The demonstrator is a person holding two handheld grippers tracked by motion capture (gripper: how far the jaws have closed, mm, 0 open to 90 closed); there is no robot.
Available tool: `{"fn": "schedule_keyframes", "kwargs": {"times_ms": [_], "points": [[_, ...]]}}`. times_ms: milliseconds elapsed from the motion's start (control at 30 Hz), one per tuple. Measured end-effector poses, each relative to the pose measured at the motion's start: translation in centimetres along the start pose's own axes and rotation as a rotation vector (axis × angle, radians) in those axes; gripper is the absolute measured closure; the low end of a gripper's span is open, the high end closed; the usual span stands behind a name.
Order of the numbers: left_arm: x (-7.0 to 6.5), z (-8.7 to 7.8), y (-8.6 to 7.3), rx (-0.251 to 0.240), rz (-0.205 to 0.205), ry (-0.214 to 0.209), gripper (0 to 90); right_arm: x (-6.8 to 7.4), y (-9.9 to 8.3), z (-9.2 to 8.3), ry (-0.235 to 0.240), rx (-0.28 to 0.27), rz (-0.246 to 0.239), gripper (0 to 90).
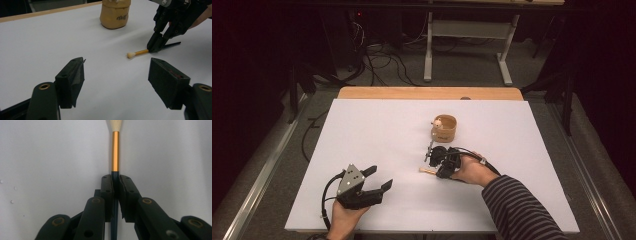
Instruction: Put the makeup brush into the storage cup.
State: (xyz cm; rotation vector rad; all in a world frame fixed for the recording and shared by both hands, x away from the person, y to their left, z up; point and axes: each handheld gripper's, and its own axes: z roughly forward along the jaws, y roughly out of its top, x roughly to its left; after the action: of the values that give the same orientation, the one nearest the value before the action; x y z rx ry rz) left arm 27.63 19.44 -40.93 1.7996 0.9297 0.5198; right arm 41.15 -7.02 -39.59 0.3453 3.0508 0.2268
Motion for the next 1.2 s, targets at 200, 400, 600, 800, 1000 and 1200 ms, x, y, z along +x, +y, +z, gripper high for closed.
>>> {"fn": "schedule_keyframes", "kwargs": {"times_ms": [200, 400, 600, 800, 1000, 1200], "points": [[0.0, -0.1, 0.0, -0.009, -0.002, 0.000, 29.4, 0.1, 0.1, 0.0, -0.006, 0.007, -0.003, 85.1], [0.0, 0.0, 0.0, -0.006, -0.001, -0.001, 29.4, 0.1, 0.0, -0.1, -0.011, 0.007, -0.001, 85.3], [0.0, 0.0, 0.0, -0.007, -0.005, -0.002, 29.3, 0.0, -0.3, -0.2, -0.014, 0.010, 0.011, 85.4], [0.1, 0.1, 0.0, -0.007, -0.005, -0.003, 29.3, -0.1, -0.6, -0.7, -0.009, -0.014, 0.018, 85.6], [0.1, 0.1, 0.0, -0.005, -0.005, -0.004, 29.4, -0.2, -0.9, -1.4, -0.010, -0.051, 0.031, 85.8], [0.1, 0.1, 0.0, -0.004, -0.005, -0.003, 29.4, -0.3, -1.1, -2.2, -0.016, -0.075, 0.040, 85.9]]}}
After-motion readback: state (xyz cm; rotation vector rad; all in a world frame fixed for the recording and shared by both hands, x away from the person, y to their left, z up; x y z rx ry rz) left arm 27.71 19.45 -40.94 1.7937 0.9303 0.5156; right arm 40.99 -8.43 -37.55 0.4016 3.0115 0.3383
